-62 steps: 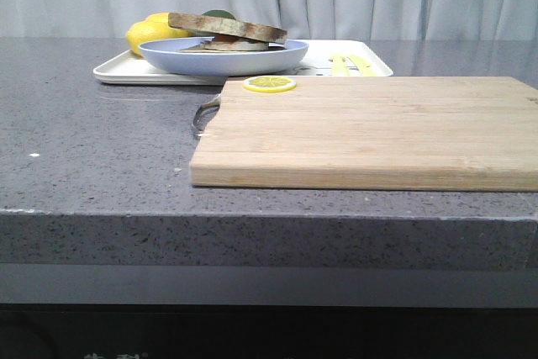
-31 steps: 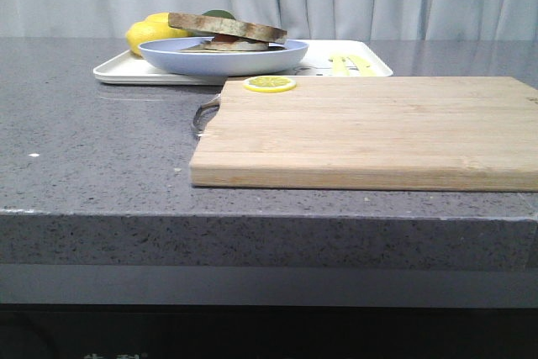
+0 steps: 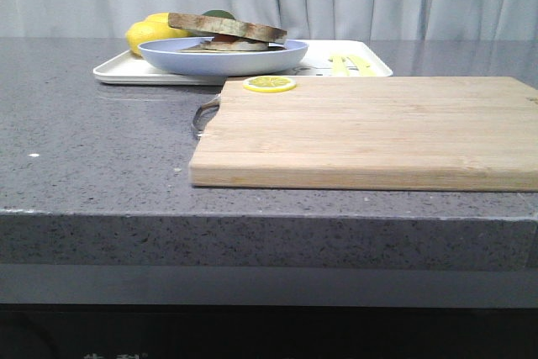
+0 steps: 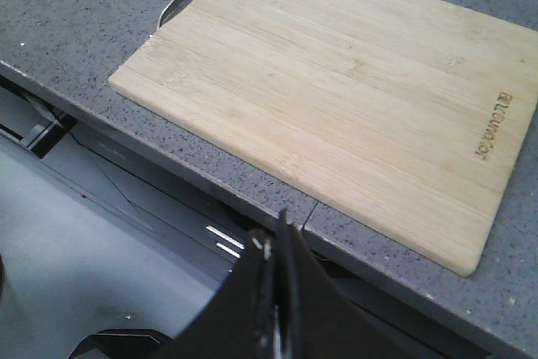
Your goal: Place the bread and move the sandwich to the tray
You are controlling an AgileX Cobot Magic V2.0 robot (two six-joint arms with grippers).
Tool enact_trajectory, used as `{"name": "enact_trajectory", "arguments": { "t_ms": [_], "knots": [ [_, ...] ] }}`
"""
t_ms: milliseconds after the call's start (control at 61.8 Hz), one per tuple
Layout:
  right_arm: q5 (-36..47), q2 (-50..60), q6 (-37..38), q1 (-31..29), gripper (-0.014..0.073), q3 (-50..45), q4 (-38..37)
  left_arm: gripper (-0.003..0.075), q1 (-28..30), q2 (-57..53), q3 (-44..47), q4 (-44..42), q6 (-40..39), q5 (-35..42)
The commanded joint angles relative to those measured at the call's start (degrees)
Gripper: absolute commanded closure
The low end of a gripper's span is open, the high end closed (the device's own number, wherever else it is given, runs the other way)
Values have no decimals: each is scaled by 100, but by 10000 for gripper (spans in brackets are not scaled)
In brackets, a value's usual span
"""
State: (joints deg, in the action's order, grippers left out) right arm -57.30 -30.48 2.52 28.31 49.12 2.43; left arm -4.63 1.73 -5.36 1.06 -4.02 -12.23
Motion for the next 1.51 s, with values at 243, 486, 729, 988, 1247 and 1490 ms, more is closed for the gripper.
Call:
{"name": "enact_trajectory", "arguments": {
  "t_ms": [243, 486, 729, 988, 1247, 1490],
  "knots": [
    [372, -28, -21, -32, 662, 112, -26, 741, 18, -331, 570, -7, -78, 1564],
    [358, -28, -21, -32, 662, 112, -26, 741, 125, -331, 570, -7, -78, 1600],
    [358, -28, -21, -32, 662, 112, -26, 741, 134, -331, 570, -7, -78, 1600],
    [358, -28, -21, -32, 662, 112, -26, 741, 134, -331, 570, -7, -78, 1600],
    [358, -28, -21, -32, 662, 112, -26, 741, 134, -331, 570, -7, -78, 1600],
    [358, -28, -21, -32, 662, 112, -26, 741, 134, -331, 570, -7, -78, 1600]
  ]
}}
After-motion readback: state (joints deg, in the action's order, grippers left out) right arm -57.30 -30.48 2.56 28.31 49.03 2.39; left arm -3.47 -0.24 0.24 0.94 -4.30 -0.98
